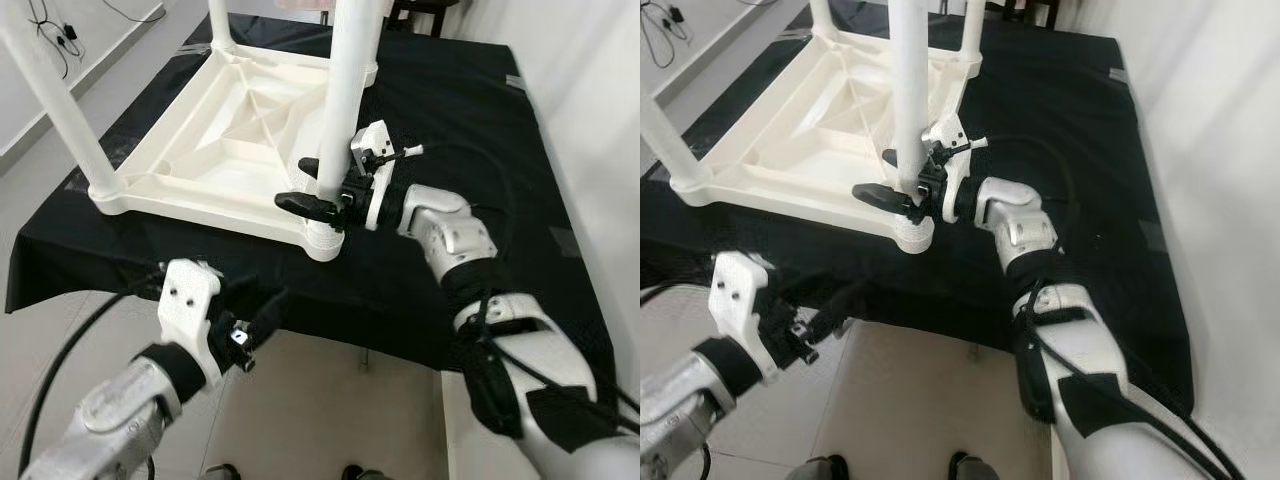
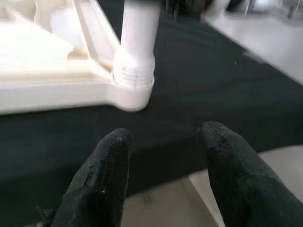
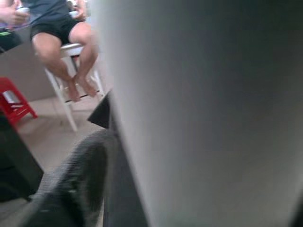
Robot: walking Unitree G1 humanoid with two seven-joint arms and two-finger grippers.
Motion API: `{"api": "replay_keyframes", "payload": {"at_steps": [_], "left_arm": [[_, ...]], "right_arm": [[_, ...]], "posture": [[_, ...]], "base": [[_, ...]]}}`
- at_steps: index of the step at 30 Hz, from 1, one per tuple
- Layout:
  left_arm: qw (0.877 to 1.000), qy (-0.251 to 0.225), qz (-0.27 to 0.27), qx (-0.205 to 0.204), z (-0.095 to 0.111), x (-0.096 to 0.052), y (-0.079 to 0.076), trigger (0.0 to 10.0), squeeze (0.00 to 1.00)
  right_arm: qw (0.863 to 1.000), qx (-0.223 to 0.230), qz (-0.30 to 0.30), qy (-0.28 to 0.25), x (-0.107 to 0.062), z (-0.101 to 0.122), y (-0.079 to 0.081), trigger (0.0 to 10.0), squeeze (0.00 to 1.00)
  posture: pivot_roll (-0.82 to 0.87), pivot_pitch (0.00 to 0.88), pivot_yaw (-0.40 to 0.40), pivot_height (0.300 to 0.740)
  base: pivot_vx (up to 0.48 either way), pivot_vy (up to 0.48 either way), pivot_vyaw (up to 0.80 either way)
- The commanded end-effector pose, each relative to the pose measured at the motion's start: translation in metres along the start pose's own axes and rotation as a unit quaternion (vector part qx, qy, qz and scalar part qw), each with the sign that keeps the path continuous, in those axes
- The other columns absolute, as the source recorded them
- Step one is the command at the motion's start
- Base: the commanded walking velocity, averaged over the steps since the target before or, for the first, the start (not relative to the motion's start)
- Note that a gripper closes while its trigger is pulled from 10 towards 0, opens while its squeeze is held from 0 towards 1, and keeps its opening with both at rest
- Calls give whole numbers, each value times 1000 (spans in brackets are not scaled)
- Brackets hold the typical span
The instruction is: Building children table
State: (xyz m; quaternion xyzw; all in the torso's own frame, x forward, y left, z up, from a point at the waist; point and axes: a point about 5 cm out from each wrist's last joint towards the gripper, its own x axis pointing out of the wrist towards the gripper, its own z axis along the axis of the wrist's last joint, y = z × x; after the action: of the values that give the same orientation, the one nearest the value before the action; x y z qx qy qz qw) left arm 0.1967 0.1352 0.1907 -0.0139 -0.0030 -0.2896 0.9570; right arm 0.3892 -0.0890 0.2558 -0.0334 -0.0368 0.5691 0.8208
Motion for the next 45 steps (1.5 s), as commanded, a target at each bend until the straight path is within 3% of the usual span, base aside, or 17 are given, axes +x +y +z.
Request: {"api": "replay_keyframes", "payload": {"at_steps": [1,4,5,18,19,20,24,32,33,34,37,38,39,41,42,43,45], "left_arm": [[1000,1,3,9,-3,-1,0,10000,0],[1000,5,5,2,-7,-3,0,10000,0],[1000,7,18,0,-10,-5,1,0,0],[997,21,66,14,-21,-15,4,0,0],[996,20,81,10,-24,-19,3,0,0],[996,20,81,10,-24,-19,3,0,0],[995,12,96,8,-28,-16,7,0,0],[997,11,74,0,-33,-9,9,0,0],[997,13,72,-2,-34,-9,9,0,0],[997,13,72,-2,-34,-9,9,0,0],[997,13,71,-5,-34,-8,8,0,0],[997,12,72,-7,-35,-8,8,0,0],[997,9,75,-5,-35,-7,8,6549,0],[997,9,75,-5,-35,-7,8,6549,0],[997,6,79,-2,-35,-5,9,10000,0],[997,2,81,-1,-34,-3,9,10000,0],[997,2,81,-1,-34,-3,9,10000,0]], "right_arm": [[1000,-1,23,0,3,-2,3,0,0],[1000,0,17,4,1,-2,1,0,0],[1000,0,9,12,-2,-5,-2,0,0],[993,-5,-94,71,-37,-33,-16,0,0],[956,15,-274,105,-49,-60,-19,0,0],[956,15,-274,105,-49,-60,-19,0,0],[857,83,-488,144,-64,-103,46,0,0],[866,69,-483,114,-38,-91,23,0,0],[875,73,-464,112,-33,-90,22,10000,0],[875,73,-464,112,-33,-90,22,10000,0],[880,75,-456,105,-30,-87,24,10000,180],[902,76,-417,79,-23,-79,21,10000,1000],[923,65,-377,49,-19,-65,20,10000,1000],[923,65,-377,49,-19,-65,20,10000,1000],[941,49,-334,14,-18,-48,15,10000,1000],[964,29,-265,-8,-17,-34,10,10000,0],[964,29,-265,-8,-17,-34,10,10000,0]], "posture": [[103,168,-90,740],[99,166,-82,740],[96,166,-77,740],[60,172,-88,740],[58,189,-97,740],[58,189,-97,740],[29,202,-28,740],[37,194,-27,740],[46,195,-33,740],[46,195,-33,740],[49,197,-36,740],[57,196,-41,740],[60,195,-44,740],[60,195,-44,740],[61,191,-46,740],[69,186,-53,740],[69,186,-53,740]], "base": [[0,0,0],[0,0,0],[0,0,0],[0,0,0],[0,0,0],[0,0,0],[0,0,0],[0,0,0],[0,0,0],[0,0,0],[0,0,0],[0,0,0],[0,0,0],[0,0,0],[0,0,0],[0,0,0],[0,0,0]]}}
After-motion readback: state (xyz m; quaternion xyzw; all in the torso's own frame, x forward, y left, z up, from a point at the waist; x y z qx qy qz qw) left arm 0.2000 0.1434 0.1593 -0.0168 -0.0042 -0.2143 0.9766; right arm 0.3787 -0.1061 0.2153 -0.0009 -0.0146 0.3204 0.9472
